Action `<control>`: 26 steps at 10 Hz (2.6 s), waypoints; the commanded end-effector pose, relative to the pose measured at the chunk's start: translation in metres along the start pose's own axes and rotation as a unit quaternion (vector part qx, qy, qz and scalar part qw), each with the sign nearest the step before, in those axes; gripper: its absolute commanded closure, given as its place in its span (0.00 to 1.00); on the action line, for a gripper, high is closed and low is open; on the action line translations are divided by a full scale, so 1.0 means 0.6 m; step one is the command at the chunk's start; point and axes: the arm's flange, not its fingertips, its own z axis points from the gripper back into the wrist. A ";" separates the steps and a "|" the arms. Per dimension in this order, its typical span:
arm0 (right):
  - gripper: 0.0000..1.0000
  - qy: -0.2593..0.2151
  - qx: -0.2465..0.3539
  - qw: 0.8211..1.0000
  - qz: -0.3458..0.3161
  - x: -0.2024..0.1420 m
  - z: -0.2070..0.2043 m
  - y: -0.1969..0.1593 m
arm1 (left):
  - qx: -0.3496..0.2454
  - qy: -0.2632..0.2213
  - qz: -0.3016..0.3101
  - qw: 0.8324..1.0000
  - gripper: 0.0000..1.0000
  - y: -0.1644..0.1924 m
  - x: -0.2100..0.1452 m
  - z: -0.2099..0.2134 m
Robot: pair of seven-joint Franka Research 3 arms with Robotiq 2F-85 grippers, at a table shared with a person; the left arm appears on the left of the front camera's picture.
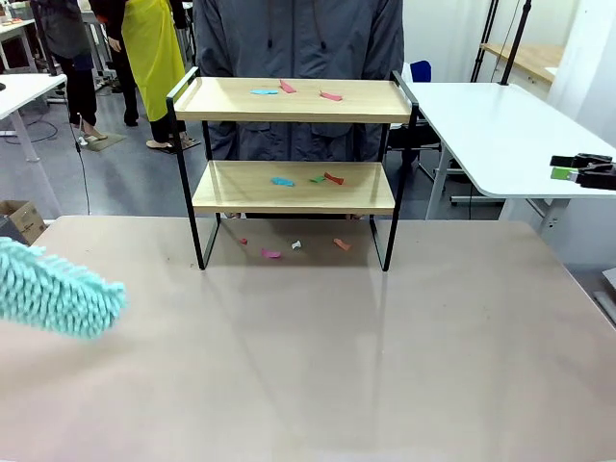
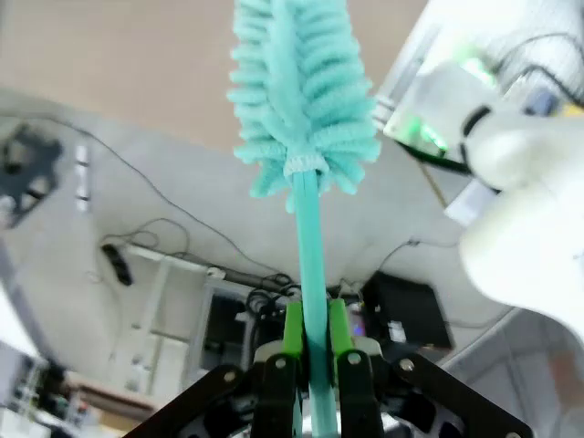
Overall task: Clean the shelf.
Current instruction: Clean the specific section of the Shelf indicated by the human with the Duster.
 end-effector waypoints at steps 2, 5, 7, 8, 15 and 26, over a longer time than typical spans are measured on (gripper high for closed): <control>0.00 -0.002 0.000 1.000 0.002 0.005 -0.004 0.003 | 0.042 0.047 -0.155 0.986 0.87 -0.020 0.027 -0.025; 0.00 -0.002 0.000 1.000 0.002 0.005 -0.004 0.003 | 0.055 -0.047 -0.169 0.983 0.87 0.008 0.076 -0.027; 0.00 -0.002 0.000 1.000 0.002 0.005 -0.004 0.003 | 0.069 -0.113 -0.139 0.981 0.87 0.035 0.099 -0.025; 0.00 -0.002 0.000 1.000 0.002 0.005 -0.004 0.003 | 0.061 -0.038 -0.163 0.984 0.87 0.006 0.085 -0.020; 0.00 -0.002 0.000 1.000 0.002 0.005 -0.004 0.003 | 0.061 -0.038 -0.163 0.984 0.87 0.006 0.085 -0.020; 0.00 -0.002 0.000 1.000 0.002 0.005 -0.004 0.003 | 0.061 -0.038 -0.163 0.984 0.87 0.006 0.085 -0.020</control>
